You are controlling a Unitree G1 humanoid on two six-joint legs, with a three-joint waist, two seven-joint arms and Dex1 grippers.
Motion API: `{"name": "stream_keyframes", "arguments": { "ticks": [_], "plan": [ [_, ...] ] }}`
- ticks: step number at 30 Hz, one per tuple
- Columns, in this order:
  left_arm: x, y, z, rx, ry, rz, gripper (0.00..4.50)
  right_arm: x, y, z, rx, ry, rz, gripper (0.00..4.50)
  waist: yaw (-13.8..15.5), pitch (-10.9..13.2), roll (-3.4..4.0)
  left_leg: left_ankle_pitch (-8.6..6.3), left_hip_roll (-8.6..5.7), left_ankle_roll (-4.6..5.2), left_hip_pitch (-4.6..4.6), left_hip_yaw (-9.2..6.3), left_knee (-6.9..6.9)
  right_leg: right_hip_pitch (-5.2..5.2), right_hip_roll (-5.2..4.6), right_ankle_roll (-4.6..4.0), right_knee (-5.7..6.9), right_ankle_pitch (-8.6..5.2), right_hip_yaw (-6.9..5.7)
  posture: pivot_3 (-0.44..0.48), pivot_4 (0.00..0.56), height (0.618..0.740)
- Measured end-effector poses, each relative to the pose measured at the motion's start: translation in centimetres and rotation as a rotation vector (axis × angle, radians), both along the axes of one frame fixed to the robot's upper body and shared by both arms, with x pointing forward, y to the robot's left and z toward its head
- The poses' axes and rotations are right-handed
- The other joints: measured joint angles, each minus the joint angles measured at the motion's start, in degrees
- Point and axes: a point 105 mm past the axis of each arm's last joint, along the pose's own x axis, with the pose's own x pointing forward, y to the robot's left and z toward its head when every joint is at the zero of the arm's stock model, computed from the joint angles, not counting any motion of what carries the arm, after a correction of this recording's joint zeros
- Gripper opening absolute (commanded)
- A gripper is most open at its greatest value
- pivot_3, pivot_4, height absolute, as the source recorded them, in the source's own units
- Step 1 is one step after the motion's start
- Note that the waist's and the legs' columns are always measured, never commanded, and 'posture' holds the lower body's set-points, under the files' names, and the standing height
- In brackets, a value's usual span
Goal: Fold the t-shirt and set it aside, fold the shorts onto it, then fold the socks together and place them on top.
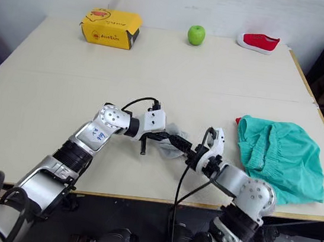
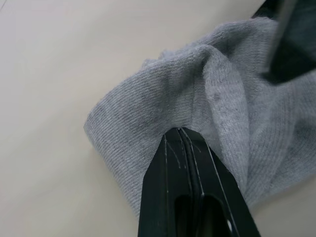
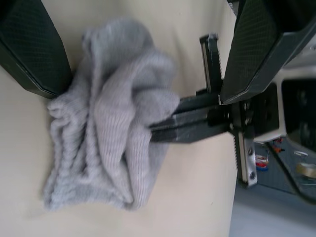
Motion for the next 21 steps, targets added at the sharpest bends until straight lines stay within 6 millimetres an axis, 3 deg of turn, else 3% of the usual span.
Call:
{"name": "stream_keyframes", "arguments": {
  "ticks": [2,5,15,17,21],
  "plan": [
    [0.0,0.0,0.0,-0.001,0.001,0.006,0.0,0.6,0.3,0.2,0.008,0.016,0.007,4.45,-0.05,-0.02,0.0,0.0,0.0,0.0,0.0,0.0,0.0,0.0,0.0,0.0,0.0,0.0,0.0,0.0,0.15,0.74],
    [0.1,0.1,0.0,0.001,0.004,0.014,0.0,1.0,0.5,-0.1,0.012,0.036,0.007,3.83,-0.07,-0.09,0.02,0.0,0.0,0.0,0.04,0.0,-0.04,0.03,0.0,0.0,-0.01,0.0,0.0,0.0,0.15,0.74],
    [0.3,0.9,0.1,-0.001,0.001,0.049,0.0,1.0,1.9,-0.9,-0.086,0.039,0.04,0.51,-1.42,-0.12,-0.01,0.08,0.01,-0.15,0.22,0.03,-0.44,0.06,0.04,-0.01,-0.06,-0.03,0.02,0.0,0.15,0.74],
    [0.3,0.9,0.2,-0.004,0.004,0.056,0.37,1.0,2.0,-0.8,-0.088,0.03,0.043,0.21,-1.42,-0.12,-0.02,0.09,0.01,-0.16,0.29,0.02,-0.44,0.12,0.04,-0.01,-0.07,-0.03,0.02,0.0,0.15,0.74],
    [-0.4,1.6,0.7,-0.082,0.097,0.081,1.46,0.8,1.8,-0.6,-0.087,0.005,0.043,0.2,-1.43,-0.11,-0.01,0.08,0.01,-0.17,0.53,0.02,-0.51,0.11,0.04,-0.01,-0.12,-0.05,0.03,0.0,0.15,0.74]
  ]
}}
